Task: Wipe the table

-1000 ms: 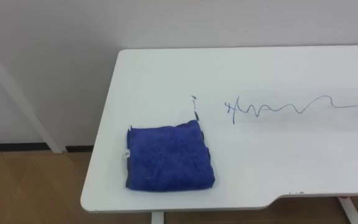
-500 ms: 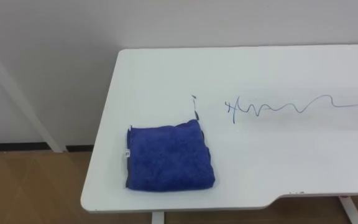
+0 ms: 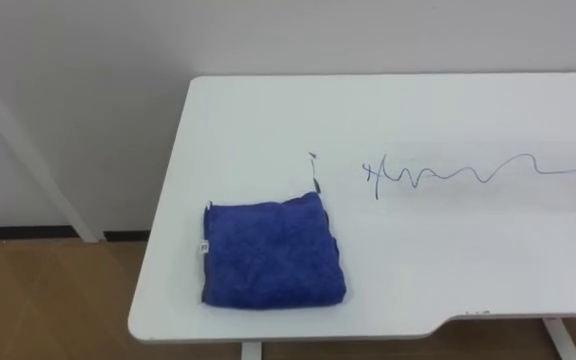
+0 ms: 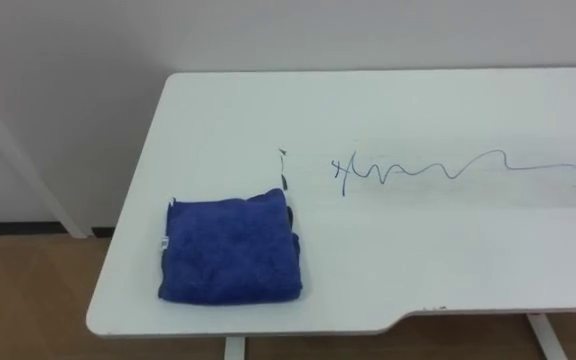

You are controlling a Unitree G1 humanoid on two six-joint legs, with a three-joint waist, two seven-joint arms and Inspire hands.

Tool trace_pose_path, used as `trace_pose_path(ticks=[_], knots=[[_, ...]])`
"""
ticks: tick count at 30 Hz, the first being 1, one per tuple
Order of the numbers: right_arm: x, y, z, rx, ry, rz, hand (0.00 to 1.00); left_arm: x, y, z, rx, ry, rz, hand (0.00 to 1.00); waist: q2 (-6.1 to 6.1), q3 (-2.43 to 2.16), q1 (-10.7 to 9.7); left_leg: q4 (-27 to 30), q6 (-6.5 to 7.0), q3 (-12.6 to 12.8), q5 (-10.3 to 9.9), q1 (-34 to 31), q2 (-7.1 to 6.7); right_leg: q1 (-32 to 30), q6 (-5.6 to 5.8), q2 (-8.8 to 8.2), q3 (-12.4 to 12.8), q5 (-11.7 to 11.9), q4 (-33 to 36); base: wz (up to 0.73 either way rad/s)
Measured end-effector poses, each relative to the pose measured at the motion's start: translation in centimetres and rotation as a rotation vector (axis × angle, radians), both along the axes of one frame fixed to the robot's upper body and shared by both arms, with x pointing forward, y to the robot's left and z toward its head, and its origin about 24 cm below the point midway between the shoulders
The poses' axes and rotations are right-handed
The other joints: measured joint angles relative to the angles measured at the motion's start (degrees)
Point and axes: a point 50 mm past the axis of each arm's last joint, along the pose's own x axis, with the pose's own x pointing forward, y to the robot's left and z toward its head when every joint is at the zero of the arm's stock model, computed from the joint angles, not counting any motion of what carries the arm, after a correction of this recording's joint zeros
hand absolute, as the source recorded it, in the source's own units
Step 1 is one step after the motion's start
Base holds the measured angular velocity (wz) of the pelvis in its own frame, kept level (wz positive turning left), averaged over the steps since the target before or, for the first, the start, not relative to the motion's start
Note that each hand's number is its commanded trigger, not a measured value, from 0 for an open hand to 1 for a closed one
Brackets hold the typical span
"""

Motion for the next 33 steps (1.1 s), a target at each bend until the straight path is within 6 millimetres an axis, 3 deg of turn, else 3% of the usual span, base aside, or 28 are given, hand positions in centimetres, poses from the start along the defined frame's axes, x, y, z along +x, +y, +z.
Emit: trace_pose_path(ticks=[4, 7, 10, 13, 15, 18, 21, 27, 33], knots=[[0.8, -2.8, 1.0, -0.132, -0.069, -0.193, 0.0, -0.1, 1.8, 0.6, 0.051, -0.028, 0.049, 0.0, -0.99, -0.01, -0.95, -0.07, 0.0, 0.3, 0.0, -0.02, 0.0, -0.22, 0.0, -0.01, 0.17, 0.0, 0.03, -0.05], [3.6, -5.9, 2.6, -0.283, -0.161, -0.193, 0.0, 0.1, 3.2, 1.1, 0.096, -0.03, 0.022, 0.0, -1.42, -0.06, -1.6, 0.14, 0.08, 0.61, 0.05, -0.81, -0.05, -1.06, 0.02, -0.07, 0.36, 0.2, 0.09, -0.06], [7.7, -8.3, 4.8, -0.444, -0.299, -0.142, 0.0, 0.0, 3.6, 1.3, 0.107, -0.047, 0.021, 0.0, -1.74, -0.24, -1.46, 0.0, 0.1, 1.52, 0.06, -0.97, 0.04, -2.18, 0.04, 0.05, 1.5, 0.22, 0.26, -0.15], [12.2, -9.9, 8.4, -0.626, -0.477, -0.045, 0.0, 0.3, 3.5, 1.3, 0.106, -0.06, 0.014, 0.0, -1.75, -0.26, -1.31, 0.41, 0.17, 1.79, 0.13, -1.85, 0.04, -3.12, 0.07, 0.0, 1.7, 0.25, 0.97, -0.05], [16.0, -10.1, 12.2, -0.773, -0.639, 0.082, 0.0, 0.4, 3.3, 1.3, 0.102, -0.072, 0.004, 0.0, -1.72, -0.26, -0.98, 0.3, 0.19, 2.35, 0.21, -2.16, 0.04, -3.82, 0.07, -0.06, 1.88, 0.25, 1.02, -0.09], [19.7, -8.5, 16.4, -0.942, -0.817, 0.299, 0.0, 0.8, 2.9, 1.3, 0.093, -0.082, -0.029, 0.0, -1.67, -0.28, -0.14, 0.26, 0.17, 2.46, 0.23, -1.66, 0.06, -3.41, 0.07, -0.04, 1.81, 0.25, 0.99, -0.02], [22.0, -6.3, 19.8, -1.08, -0.94, 0.508, 0.0, 1.3, 2.8, 1.4, 0.09, -0.094, -0.072, 0.0, -1.98, -0.1, 0.61, 0.08, 0.16, 2.25, 0.24, -1.18, 0.08, -3.07, 0.07, -0.04, 1.64, 0.25, 0.88, 0.06], [24.4, -1.6, 22.4, -1.153, -1.081, 0.802, 0.0, 2.1, 2.1, 1.2, 0.073, -0.099, -0.13, 0.0, -2.56, -0.14, 3.15, 0.07, 0.16, 2.05, 0.24, -1.44, -0.02, -2.87, 0.23, -0.08, 1.45, 0.37, 0.04, 0.02], [27.3, 1.8, 25.8, -1.222, -1.223, 0.962, 0.0, 2.8, 1.8, 1.2, 0.065, -0.124, -0.137, 0.0, -2.4, -0.08, 3.69, 0.35, 0.14, 0.88, 0.28, -2.81, -0.03, -3.63, 0.21, -0.11, 0.12, 0.39, 0.06, 0.07]])
